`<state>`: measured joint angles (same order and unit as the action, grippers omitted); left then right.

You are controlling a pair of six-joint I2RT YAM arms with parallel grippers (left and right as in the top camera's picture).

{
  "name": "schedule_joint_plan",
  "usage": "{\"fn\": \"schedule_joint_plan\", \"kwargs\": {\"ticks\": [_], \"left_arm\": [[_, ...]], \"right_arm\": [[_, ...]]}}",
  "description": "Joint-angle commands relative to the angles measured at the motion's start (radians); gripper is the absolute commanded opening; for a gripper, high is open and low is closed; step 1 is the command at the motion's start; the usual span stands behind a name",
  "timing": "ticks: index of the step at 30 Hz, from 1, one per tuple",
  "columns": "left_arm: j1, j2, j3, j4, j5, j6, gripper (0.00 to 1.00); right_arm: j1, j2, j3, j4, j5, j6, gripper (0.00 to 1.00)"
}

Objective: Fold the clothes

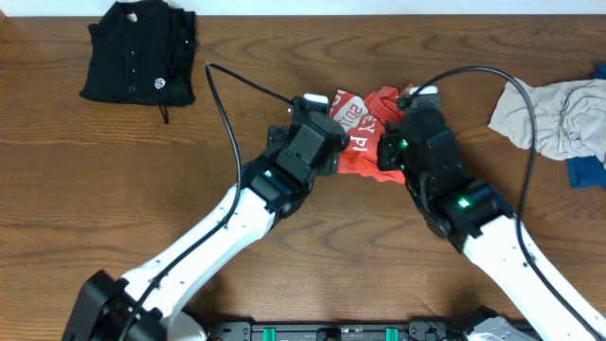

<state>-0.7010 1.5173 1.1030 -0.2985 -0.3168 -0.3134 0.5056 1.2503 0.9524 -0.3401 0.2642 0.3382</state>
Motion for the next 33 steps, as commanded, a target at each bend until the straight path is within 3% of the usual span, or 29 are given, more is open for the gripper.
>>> {"fn": "schedule_joint_plan", "kwargs": {"ticks": [1,6,11,15,19,22,33], "left_arm": [[0.024,0.086,0.013,0.061,0.069,0.006,0.83],[0.048,0.229,0.013,0.188,0.127,0.006,0.83],[0.05,0.317,0.013,0.245,0.134,0.016,0.83],[0.05,0.344,0.013,0.238,0.137,0.153,0.83],[0.048,0.344,0.014,0.177,0.152,0.409,0.83],[0.044,0.344,0.014,0.142,0.153,0.525,0.83],[0.017,0.354,0.014,0.23,0.177,0.644,0.82]], "right_arm": [[-0.018,0.064,0.005,0.012,-0.018,0.005,0.2],[-0.06,0.107,0.005,0.062,-0.019,0.006,0.2],[-0.12,0.105,0.005,0.106,-0.05,0.006,0.28],[-0.193,0.105,0.005,0.113,-0.206,0.006,0.33],[-0.264,0.105,0.005,0.113,-0.346,0.006,0.36],[-0.301,0.105,0.005,0.112,-0.371,0.006,0.36],[-0.332,0.106,0.005,0.112,-0.463,0.006,0.33]]}}
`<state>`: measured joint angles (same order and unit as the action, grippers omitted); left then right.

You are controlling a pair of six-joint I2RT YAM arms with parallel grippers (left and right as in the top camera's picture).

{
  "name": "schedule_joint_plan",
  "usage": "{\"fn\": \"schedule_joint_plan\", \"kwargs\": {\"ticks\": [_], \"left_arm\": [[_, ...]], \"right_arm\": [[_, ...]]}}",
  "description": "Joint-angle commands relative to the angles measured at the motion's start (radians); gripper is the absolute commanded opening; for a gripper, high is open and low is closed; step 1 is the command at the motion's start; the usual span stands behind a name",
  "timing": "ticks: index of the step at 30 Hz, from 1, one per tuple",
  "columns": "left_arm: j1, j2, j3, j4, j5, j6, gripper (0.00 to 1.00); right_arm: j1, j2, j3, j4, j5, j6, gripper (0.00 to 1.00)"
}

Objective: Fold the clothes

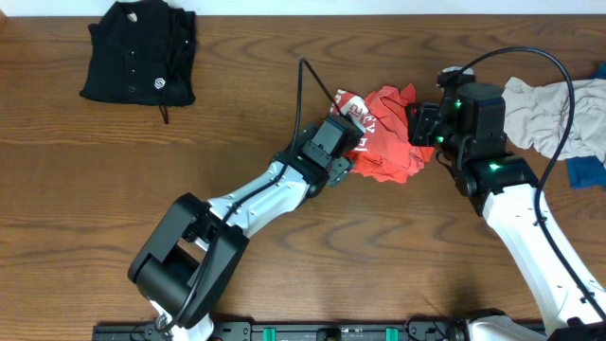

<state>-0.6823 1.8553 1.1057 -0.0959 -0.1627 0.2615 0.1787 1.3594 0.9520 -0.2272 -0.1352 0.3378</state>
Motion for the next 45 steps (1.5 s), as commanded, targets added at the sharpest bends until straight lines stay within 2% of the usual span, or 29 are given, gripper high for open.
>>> {"fn": "schedule_joint_plan", "kwargs": {"ticks": [1,18,26,33,43,45], "left_arm": [[-0.002,0.019,0.011,0.038,0.029,0.079,0.82],[-0.002,0.104,0.011,0.087,0.074,0.113,0.81],[-0.002,0.104,0.011,0.126,0.073,0.114,0.76],[-0.002,0.096,0.011,0.128,0.014,0.151,0.76],[-0.002,0.057,0.011,0.148,0.013,0.157,0.76],[-0.002,0.058,0.011,0.164,0.013,0.157,0.73]], "right_arm": [[-0.005,-0.003,0.005,-0.001,-0.068,0.006,0.33],[-0.005,-0.003,0.005,-0.008,-0.117,0.006,0.29],[-0.005,-0.003,0.005,-0.02,-0.116,0.006,0.28],[-0.005,-0.003,0.005,-0.032,-0.116,0.006,0.28],[-0.005,-0.003,0.005,-0.035,-0.116,0.005,0.28],[-0.005,-0.003,0.005,-0.035,-0.116,0.006,0.28]]}}
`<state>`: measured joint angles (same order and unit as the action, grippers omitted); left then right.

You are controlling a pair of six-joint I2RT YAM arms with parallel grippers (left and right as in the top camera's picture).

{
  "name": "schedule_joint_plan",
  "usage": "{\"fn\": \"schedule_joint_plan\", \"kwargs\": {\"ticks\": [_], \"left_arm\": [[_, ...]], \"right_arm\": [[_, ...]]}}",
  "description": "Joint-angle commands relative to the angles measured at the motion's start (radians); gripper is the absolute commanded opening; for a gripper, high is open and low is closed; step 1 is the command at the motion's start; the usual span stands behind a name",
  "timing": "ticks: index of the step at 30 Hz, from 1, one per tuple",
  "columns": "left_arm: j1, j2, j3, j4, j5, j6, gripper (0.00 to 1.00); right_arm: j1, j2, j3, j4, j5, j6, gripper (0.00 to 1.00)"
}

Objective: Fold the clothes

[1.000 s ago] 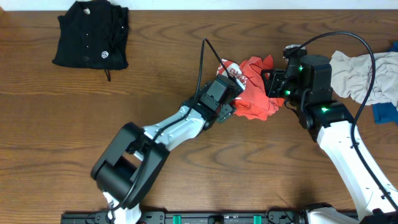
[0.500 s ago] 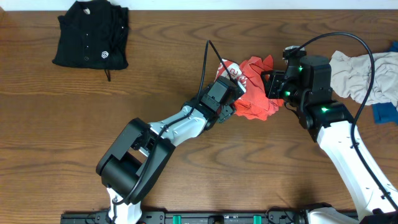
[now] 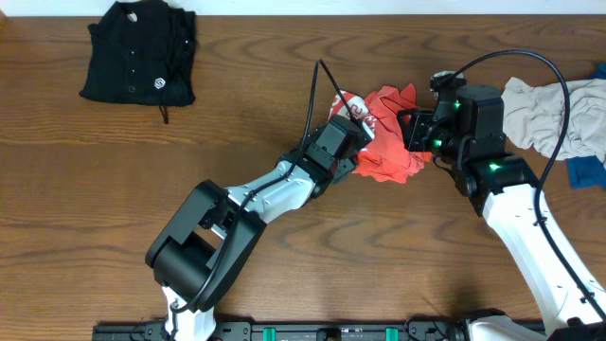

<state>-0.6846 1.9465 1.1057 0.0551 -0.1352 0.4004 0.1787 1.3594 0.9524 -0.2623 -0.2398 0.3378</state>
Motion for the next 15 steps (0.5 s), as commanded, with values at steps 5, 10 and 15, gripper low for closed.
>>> {"fn": "schedule_joint_plan", "kwargs": {"ticks": [5,10,15], "left_arm": [[0.001,-0.033,0.011,0.038,-0.01,0.018,0.6],[0.001,-0.033,0.011,0.039,-0.011,0.018,0.37],[0.0,-0.034,0.011,0.027,-0.011,0.018,0.28]], "right_arm": [[-0.005,-0.003,0.005,-0.008,-0.011,0.006,0.27],[-0.005,-0.003,0.005,-0.016,-0.011,0.006,0.27],[-0.005,-0.003,0.005,-0.023,-0.012,0.006,0.26]]}}
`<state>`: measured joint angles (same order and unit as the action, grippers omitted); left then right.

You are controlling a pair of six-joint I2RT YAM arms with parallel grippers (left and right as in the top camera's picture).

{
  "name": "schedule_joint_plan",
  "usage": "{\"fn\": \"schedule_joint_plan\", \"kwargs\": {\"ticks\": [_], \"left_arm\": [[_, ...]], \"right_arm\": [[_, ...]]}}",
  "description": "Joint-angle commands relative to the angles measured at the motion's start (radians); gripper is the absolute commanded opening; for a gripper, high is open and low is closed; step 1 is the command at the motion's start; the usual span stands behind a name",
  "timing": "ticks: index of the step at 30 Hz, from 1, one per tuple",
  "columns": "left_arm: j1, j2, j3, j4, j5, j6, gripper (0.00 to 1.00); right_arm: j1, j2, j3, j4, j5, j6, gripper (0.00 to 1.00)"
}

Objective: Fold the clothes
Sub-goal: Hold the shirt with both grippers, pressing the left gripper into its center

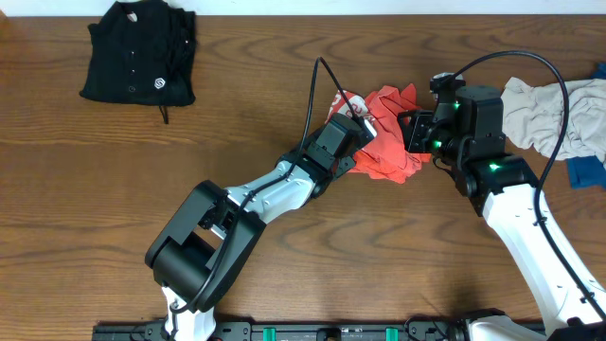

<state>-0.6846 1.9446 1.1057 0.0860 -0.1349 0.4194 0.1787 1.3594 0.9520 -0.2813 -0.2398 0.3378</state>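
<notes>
A crumpled red shirt (386, 133) with white lettering lies on the wooden table (114, 189) a little right of centre. My left gripper (356, 129) reaches into the shirt's left edge; its fingers are hidden by the wrist and cloth. From the right, my right gripper (413, 133) presses against the shirt's right edge, its fingertips buried in fabric. Whether either is open or shut does not show.
A folded black shirt (140, 52) lies at the far left corner. A beige garment (554, 114) is heaped at the right edge, with a blue cloth (587, 170) beneath it.
First both grippers stood close together over the red shirt, covering much of it. By 2.0 s ago the arms had spread apart, the left at the shirt's left edge and the right at its right edge. They have held there since, with the shirt bunched between them.
</notes>
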Motion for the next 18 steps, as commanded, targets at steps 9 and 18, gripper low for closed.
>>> {"fn": "schedule_joint_plan", "kwargs": {"ticks": [9,18], "left_arm": [[0.0,-0.037,0.011,-0.036,-0.016,-0.001,0.22],[-0.002,-0.127,0.011,-0.122,-0.015,-0.002,0.08]], "right_arm": [[-0.003,-0.003,0.005,-0.007,-0.011,0.006,0.26],[-0.002,-0.003,0.005,-0.008,-0.012,0.006,0.26]]}}
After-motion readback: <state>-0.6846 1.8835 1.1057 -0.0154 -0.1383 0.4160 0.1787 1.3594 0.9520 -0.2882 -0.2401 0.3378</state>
